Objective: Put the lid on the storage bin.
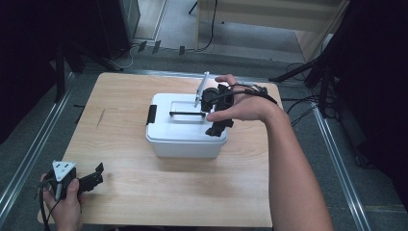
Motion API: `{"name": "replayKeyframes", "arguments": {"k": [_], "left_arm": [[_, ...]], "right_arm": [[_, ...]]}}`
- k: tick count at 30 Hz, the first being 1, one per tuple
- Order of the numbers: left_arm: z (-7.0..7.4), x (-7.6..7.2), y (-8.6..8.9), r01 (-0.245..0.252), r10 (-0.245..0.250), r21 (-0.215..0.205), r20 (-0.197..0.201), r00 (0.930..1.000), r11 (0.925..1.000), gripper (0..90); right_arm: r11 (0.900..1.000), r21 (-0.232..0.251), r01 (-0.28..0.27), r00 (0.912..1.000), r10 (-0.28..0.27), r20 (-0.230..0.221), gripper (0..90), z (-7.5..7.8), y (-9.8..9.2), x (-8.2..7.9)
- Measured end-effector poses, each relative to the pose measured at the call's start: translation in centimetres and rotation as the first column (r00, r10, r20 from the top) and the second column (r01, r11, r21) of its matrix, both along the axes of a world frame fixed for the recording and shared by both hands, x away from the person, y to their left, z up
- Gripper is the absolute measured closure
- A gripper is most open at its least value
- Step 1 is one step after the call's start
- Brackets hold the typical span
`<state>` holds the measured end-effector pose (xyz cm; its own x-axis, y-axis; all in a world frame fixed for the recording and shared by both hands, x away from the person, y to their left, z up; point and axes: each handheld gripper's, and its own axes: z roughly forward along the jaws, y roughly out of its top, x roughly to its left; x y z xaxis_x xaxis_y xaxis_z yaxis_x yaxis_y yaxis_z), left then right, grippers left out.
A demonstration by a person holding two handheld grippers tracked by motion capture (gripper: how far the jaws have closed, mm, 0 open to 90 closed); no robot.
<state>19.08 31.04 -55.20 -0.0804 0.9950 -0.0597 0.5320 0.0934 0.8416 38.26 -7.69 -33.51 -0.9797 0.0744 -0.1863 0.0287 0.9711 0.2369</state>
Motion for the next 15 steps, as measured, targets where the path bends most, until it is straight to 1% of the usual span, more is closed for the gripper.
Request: {"name": "replayKeyframes", "arguments": {"k": [6, 15], "left_arm": [[0.0, 0.0, -0.1, -0.002, 0.002, 0.008, 0.000, 1.0000, 1.0000, 0.0], [0.0, 0.0, -0.1, -0.001, 0.001, 0.013, 0.000, 1.0000, 0.9999, 0.0]], "right_arm": [[0.999, 0.023, 0.025, 0.9997, -0.025, 0.007, 0.0, 0.5, -1.7, -0.4], [0.997, 0.029, 0.068, 0.9975, -0.068, 0.017, 0.0, 0.7, -4.9, -1.0]]}}
